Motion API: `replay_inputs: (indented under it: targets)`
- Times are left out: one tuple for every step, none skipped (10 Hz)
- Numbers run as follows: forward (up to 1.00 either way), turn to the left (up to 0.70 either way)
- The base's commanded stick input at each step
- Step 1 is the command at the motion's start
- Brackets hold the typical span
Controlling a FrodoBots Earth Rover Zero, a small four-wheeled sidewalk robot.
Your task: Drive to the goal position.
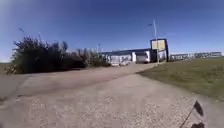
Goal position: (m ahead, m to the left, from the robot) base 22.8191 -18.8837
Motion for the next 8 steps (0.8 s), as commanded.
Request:
replay_inputs:
  targets:
    - [1.0,0.0]
    - [1.0,0.0]
    - [1.0,0.0]
    - [1.0,0.0]
    - [1.0,-0.13]
    - [1.0,-0.32]
    - [1.0,-0.29]
    - [1.0,-0.11]
